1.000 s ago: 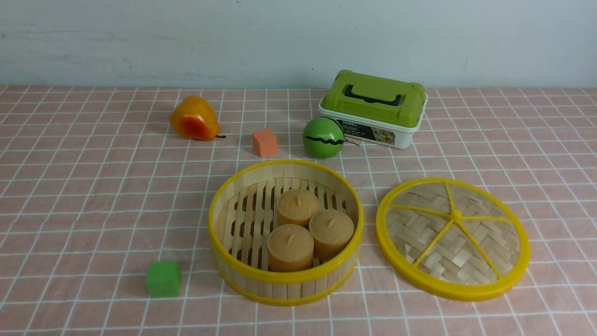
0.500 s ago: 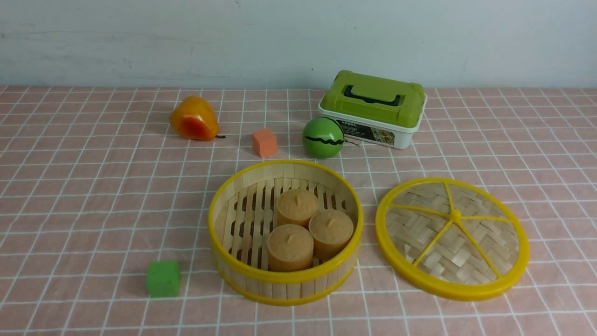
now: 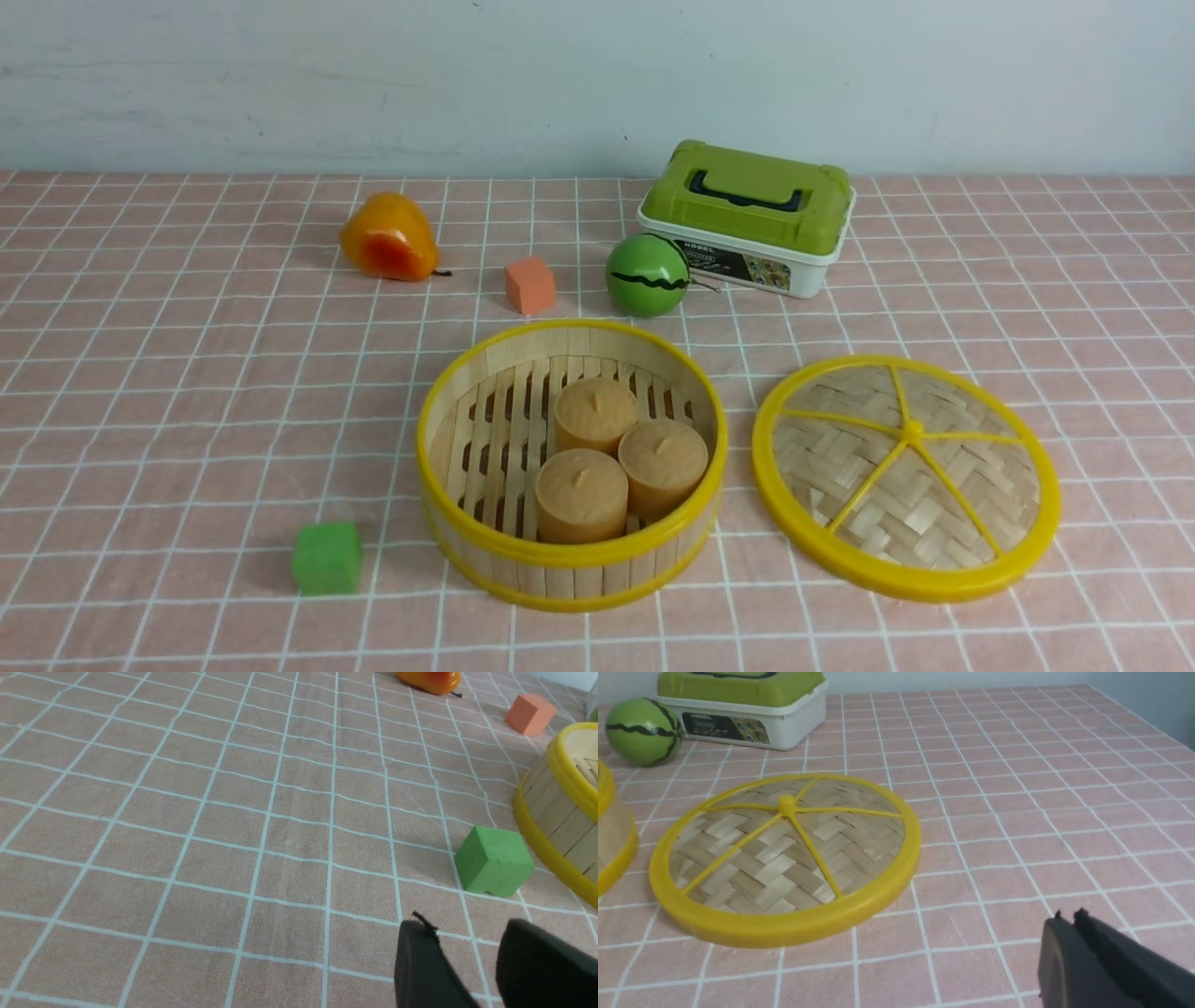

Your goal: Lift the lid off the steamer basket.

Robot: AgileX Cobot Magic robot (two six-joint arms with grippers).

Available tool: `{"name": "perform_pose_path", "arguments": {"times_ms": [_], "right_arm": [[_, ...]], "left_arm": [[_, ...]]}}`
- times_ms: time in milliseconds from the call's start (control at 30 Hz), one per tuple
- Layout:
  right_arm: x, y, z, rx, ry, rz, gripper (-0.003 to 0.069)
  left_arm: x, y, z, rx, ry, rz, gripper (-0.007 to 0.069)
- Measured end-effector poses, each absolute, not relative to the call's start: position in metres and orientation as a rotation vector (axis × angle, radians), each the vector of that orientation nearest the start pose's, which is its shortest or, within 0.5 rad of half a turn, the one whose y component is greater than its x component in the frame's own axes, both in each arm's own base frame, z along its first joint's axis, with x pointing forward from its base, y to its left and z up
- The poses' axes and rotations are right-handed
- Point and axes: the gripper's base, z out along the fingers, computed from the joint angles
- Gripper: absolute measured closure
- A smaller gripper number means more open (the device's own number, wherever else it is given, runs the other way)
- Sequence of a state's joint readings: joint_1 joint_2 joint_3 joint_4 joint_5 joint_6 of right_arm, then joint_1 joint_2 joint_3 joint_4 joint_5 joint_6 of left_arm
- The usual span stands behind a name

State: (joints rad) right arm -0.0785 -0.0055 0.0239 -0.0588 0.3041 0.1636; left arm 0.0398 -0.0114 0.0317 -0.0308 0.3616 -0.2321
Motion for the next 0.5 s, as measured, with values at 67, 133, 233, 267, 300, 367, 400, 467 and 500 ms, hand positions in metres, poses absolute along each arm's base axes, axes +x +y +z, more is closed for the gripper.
{"name": "perform_pose_path", "arguments": {"times_ms": [67, 133, 233, 267, 300, 367, 400, 467, 500], "right_arm": [[0.0531, -0.0058, 0.1739, 0.193, 1.834, 0.010, 0.0662], [0.0527, -0.0058, 0.1734, 0.192, 1.845, 0.010, 0.0662], [0.0524, -0.0054, 0.1734, 0.174, 1.856, 0.001, 0.0662], [0.0523, -0.0050, 0.1731, 0.165, 1.860, 0.000, 0.0662], [0.0523, -0.0050, 0.1730, 0.164, 1.861, -0.001, 0.0662], [0.0523, -0.0044, 0.1732, 0.153, 1.863, 0.001, 0.0662], [0.0523, -0.0038, 0.1732, 0.144, 1.864, 0.008, 0.0662], [0.0523, -0.0025, 0.1731, 0.127, 1.867, 0.027, 0.0669], [0.0523, -0.0020, 0.1734, 0.116, 1.867, 0.033, 0.0673]], "left_arm": [[0.0529, 0.0011, 0.1706, -0.272, 1.849, -0.163, 0.0385], [0.0529, 0.0011, 0.1706, -0.272, 1.849, -0.163, 0.0385], [0.0529, 0.0011, 0.1706, -0.272, 1.849, -0.163, 0.0385], [0.0529, 0.0011, 0.1706, -0.272, 1.849, -0.163, 0.0385], [0.0529, 0.0011, 0.1706, -0.272, 1.849, -0.163, 0.0385], [0.0529, 0.0011, 0.1706, -0.272, 1.849, -0.163, 0.0385], [0.0529, 0.0011, 0.1706, -0.272, 1.849, -0.163, 0.0385], [0.0529, 0.0011, 0.1706, -0.272, 1.849, -0.163, 0.0385], [0.0529, 0.0011, 0.1706, -0.272, 1.849, -0.163, 0.0385]]}}
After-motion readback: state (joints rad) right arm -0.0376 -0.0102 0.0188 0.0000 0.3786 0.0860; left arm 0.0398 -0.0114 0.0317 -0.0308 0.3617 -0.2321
